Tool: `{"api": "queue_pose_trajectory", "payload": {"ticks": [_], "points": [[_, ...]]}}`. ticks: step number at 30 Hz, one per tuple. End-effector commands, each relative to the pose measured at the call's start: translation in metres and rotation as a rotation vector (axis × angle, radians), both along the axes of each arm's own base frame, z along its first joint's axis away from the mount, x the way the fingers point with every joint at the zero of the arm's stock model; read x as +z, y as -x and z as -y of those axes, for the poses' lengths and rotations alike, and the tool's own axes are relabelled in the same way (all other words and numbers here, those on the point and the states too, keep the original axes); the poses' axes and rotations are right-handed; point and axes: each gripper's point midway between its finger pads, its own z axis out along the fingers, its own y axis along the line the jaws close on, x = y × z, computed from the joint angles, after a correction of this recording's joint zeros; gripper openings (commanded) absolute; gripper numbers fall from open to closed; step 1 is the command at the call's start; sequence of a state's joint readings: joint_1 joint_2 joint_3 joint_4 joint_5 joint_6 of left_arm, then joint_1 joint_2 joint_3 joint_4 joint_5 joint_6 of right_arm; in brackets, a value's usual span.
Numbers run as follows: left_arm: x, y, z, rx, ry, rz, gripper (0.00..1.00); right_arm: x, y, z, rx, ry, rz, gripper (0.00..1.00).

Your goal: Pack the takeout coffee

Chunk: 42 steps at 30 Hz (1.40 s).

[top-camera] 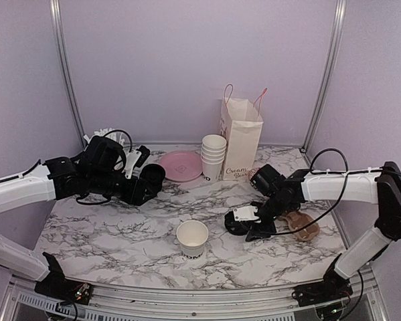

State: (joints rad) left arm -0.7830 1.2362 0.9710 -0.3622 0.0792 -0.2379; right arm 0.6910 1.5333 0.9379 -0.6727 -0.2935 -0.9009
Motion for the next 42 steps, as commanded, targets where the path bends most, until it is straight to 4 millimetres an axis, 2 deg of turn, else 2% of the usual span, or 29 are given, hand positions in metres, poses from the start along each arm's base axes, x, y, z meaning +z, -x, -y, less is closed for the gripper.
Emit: {"api": "queue_pose_trajectory", "payload": {"ticks": [1,6,13,22,28,30,31,32,33,37,40,42], "points": [[0.017,-0.010,0.016,-0.031,0.033,0.043,0.55,0.010,-0.032,-0.017,-0.007,-0.065,0.158,0.54],[0.020,-0.012,0.016,-0.020,0.037,0.049,0.55,-0.005,-0.032,-0.016,0.004,-0.039,0.143,0.52],[0.032,-0.014,0.010,0.001,0.038,0.093,0.55,-0.024,-0.029,-0.013,0.026,0.018,0.125,0.40],[0.039,-0.018,0.007,0.009,0.026,0.131,0.55,-0.035,-0.026,-0.011,0.010,0.049,0.098,0.30],[0.050,-0.021,0.010,0.000,0.048,0.178,0.55,-0.033,-0.028,-0.017,-0.012,0.045,0.067,0.09],[0.061,-0.023,0.011,-0.010,0.069,0.231,0.57,-0.020,-0.028,-0.024,-0.018,0.010,0.053,0.06],[0.070,-0.024,0.012,-0.012,0.091,0.276,0.70,-0.010,-0.028,-0.029,-0.020,-0.019,0.041,0.05],[0.081,-0.027,0.010,0.003,0.112,0.353,0.90,0.003,-0.027,-0.037,-0.021,-0.058,0.029,0.05],[0.097,-0.026,0.011,-0.005,0.157,0.437,0.98,0.018,-0.026,-0.044,-0.021,-0.102,0.009,0.05],[0.143,-0.013,0.019,-0.081,0.303,0.683,0.99,0.110,-0.009,-0.079,0.039,-0.415,-0.141,0.05],[0.169,-0.008,0.032,-0.122,0.383,0.782,0.99,0.181,0.006,-0.090,0.122,-0.642,-0.250,0.05],[0.179,0.000,0.046,-0.184,0.430,0.821,0.99,0.219,0.013,-0.093,0.167,-0.751,-0.308,0.05]]}}
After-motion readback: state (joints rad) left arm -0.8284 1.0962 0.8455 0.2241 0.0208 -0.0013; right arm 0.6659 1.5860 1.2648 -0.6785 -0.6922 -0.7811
